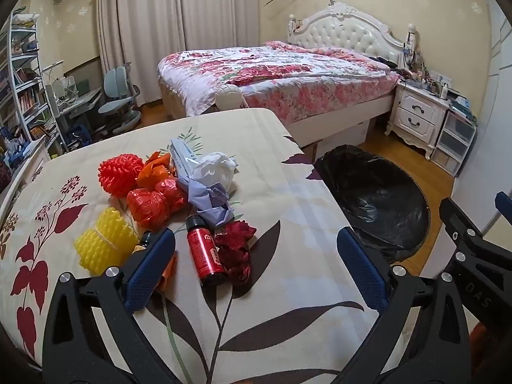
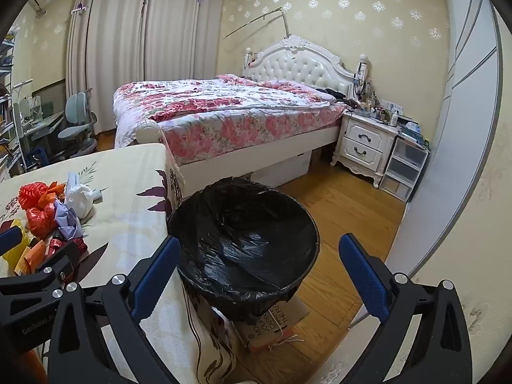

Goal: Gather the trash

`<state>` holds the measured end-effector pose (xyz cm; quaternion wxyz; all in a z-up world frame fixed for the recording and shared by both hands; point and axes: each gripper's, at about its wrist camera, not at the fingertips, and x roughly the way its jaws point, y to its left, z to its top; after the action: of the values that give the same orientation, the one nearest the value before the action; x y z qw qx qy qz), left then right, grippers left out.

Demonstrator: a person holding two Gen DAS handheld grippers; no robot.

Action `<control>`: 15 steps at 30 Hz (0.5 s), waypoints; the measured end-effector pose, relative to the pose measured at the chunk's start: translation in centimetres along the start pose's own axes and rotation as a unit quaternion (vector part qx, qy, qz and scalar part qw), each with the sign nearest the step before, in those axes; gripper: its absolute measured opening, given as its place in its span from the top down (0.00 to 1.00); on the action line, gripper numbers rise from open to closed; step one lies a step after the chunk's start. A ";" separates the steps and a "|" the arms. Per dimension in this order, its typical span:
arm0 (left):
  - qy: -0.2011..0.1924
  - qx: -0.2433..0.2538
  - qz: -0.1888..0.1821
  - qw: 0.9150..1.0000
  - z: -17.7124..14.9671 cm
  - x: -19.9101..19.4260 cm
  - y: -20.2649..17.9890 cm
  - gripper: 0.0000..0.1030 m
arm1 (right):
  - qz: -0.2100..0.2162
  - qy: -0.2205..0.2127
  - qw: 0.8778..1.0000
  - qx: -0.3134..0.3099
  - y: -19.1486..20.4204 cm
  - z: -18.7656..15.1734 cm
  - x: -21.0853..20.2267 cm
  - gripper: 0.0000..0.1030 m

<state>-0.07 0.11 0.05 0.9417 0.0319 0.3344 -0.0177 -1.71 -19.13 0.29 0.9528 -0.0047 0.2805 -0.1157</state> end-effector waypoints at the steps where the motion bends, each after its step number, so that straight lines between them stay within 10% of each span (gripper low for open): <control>1: 0.000 0.000 0.001 1.000 0.0 0.0 0.0 0.04 | 0.001 0.001 1.000 0.001 0.0 0.0 0.0 0.06; 15: 0.003 0.001 0.003 1.000 -0.1 -0.1 0.0 0.04 | 0.001 0.006 1.000 0.002 -0.2 -0.3 0.1 0.06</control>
<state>-0.19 0.08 0.07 0.9406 0.0341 0.3375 -0.0148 -1.81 -19.33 -0.03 0.9511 -0.0021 0.2864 -0.1155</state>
